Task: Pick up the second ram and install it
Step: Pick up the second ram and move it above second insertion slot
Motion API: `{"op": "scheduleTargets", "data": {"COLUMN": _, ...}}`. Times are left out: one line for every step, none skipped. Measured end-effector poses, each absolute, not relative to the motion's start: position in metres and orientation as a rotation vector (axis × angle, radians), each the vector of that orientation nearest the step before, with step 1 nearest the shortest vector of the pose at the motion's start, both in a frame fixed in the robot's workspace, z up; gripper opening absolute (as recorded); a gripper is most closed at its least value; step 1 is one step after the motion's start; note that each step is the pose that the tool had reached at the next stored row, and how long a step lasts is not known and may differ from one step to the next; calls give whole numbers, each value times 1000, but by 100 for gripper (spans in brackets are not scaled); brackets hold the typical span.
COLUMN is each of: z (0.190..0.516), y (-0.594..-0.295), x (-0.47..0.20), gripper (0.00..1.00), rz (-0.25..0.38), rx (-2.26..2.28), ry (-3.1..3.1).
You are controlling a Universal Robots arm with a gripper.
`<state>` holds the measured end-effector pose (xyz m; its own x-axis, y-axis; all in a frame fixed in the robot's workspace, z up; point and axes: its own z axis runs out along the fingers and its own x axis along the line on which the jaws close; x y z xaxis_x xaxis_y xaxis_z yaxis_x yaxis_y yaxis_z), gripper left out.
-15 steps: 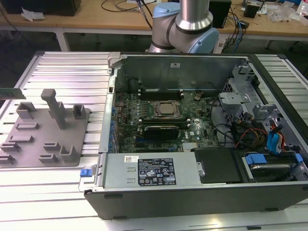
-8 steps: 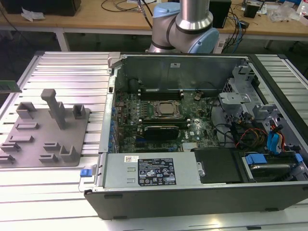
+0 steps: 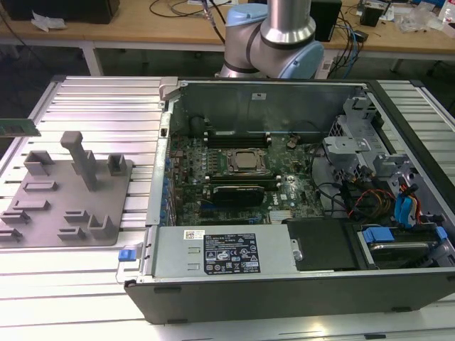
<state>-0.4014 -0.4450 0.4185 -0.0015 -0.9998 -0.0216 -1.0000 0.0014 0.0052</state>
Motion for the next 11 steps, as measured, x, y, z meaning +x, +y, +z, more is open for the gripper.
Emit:
{"op": "scheduleTargets", "data": {"z": 418, "y": -445, "x": -398, "gripper": 9, "rz": 30, "rx": -2211, "ry": 2215}}
{"op": "scheduleTargets", "data": {"z": 418, "y": -445, "x": -395, "gripper": 9, "rz": 30, "rx": -2211, "ry": 2215}}
{"op": "scheduleTargets", "data": {"z": 418, "y": -445, "x": -392, "gripper": 9, "rz": 30, "rx": -2212, "ry": 2215}}
{"op": "scheduleTargets", "data": {"z": 418, "y": -445, "x": -389, "gripper": 9, "rz": 30, "rx": -2211, "ry": 2215}}
{"op": "scheduleTargets", "data": {"z": 418, "y": -445, "x": -385, "gripper": 9, "rz": 30, "rx": -2212, "ry": 2215}}
{"op": "scheduleTargets", "data": {"z": 418, "y": -445, "x": -382, "gripper": 9, "rz": 30, "rx": -2212, "ry": 2215}}
{"op": "scheduleTargets", "data": {"z": 418, "y": -445, "x": -380, "gripper": 9, "rz": 30, "rx": -2212, "ry": 2215}}
{"op": "scheduleTargets", "data": {"z": 418, "y": -445, "x": -375, "gripper": 9, "rz": 30, "rx": -2211, "ry": 2215}}
{"op": "scheduleTargets", "data": {"z": 418, "y": -445, "x": -372, "gripper": 9, "rz": 30, "rx": -2212, "ry": 2215}}
{"op": "scheduleTargets", "data": {"z": 418, "y": -445, "x": -369, "gripper": 9, "rz": 30, "rx": -2212, "ry": 2215}}
{"op": "scheduleTargets", "data": {"z": 418, "y": -445, "x": -365, "gripper": 9, "rz": 30, "rx": -2212, "ry": 2215}}
